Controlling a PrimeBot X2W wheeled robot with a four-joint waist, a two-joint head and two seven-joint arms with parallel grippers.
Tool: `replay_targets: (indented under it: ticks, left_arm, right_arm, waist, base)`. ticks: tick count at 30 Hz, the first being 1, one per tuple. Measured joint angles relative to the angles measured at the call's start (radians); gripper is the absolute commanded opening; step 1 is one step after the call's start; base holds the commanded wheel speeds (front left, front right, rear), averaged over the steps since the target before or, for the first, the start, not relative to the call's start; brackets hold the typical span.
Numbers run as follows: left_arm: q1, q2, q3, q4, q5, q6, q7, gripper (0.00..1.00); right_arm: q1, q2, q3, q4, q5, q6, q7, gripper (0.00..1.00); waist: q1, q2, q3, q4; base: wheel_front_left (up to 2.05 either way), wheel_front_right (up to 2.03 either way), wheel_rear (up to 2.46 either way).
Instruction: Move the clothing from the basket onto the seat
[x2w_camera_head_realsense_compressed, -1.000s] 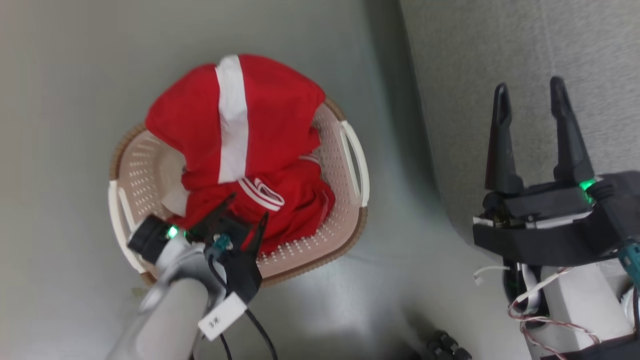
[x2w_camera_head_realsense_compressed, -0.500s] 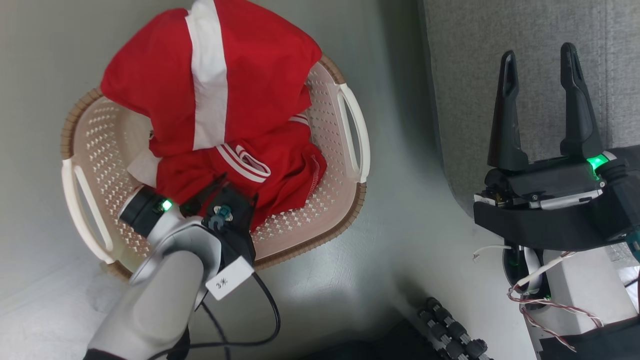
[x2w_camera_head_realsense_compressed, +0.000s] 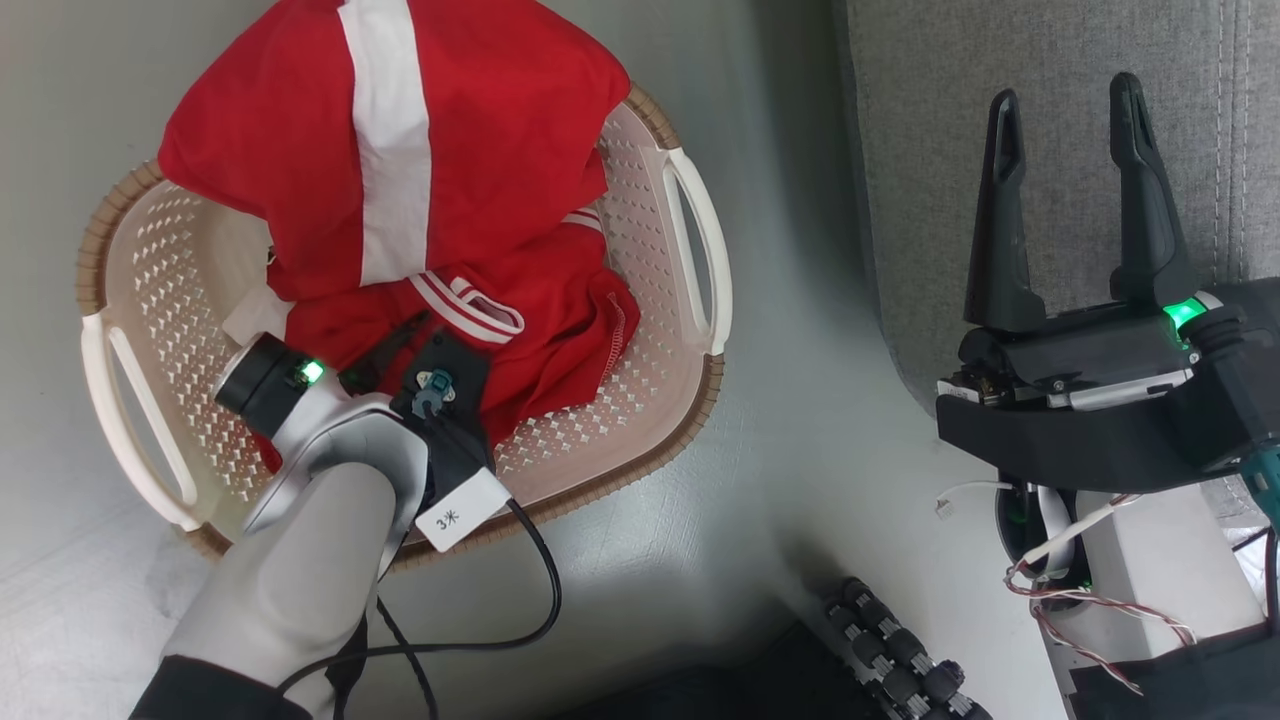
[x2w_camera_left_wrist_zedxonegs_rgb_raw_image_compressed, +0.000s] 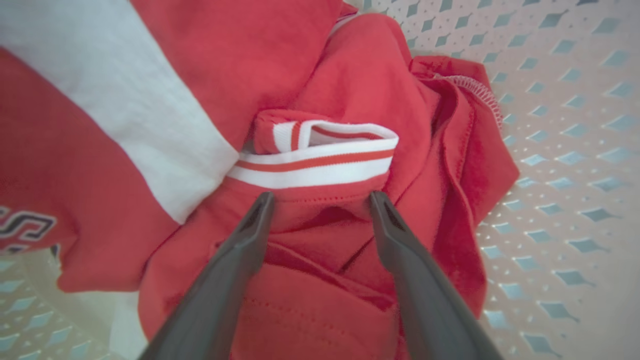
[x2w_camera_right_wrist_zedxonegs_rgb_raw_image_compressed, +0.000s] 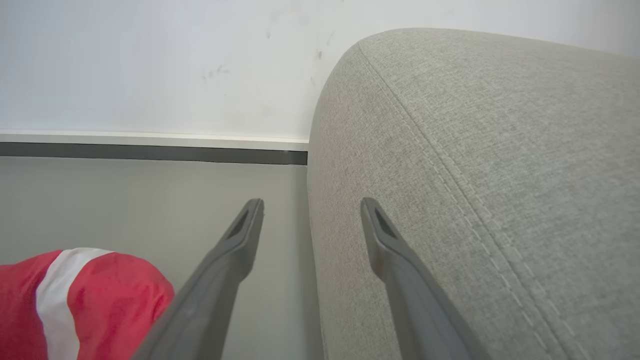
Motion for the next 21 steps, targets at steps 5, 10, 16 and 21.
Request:
replay_targets:
  ticks: [5,10,16,21]
  left_arm:
    - [-0.017,-0.008,-0.005,0.018,0.002,0.005,-0.012,0.0]
    - [-0.023,-0.027,-0.016,0.031,0.001,0.005,-0.054,0.0]
    - [-0.023,-0.048,-0.021,0.036,-0.01,0.003,-0.114,0.0]
    - [-0.023,-0.062,-0.024,0.036,-0.035,0.002,-0.174,0.0]
  right_arm:
    - [-0.005,0.002,0.0,0.015,0.0,0.0,0.0,1.0]
    - [-0.012,0.007,-0.002,0.053,0.0,0.0,0.0,1.0]
    - [-0.021,0.009,-0.019,0.109,0.0,0.0,0.0,1.0]
    - [-0.022,0.007,-0.036,0.157,0.0,0.006,0.0,1.0]
  waist:
    - [0.0,-0.0002,0.001,-0.003]
    - [0.0,-0.0001,-0.02,0.002]
    - [0.0,-0.0001,-0.062,0.015]
    - [0.0,-0.0002,-0.11,0.033]
  base:
    - [0.0,0.0,0.0]
    - [0.0,0.0,0.0]
    - [0.0,0.0,0.0]
    - [0.0,0.0,0.0]
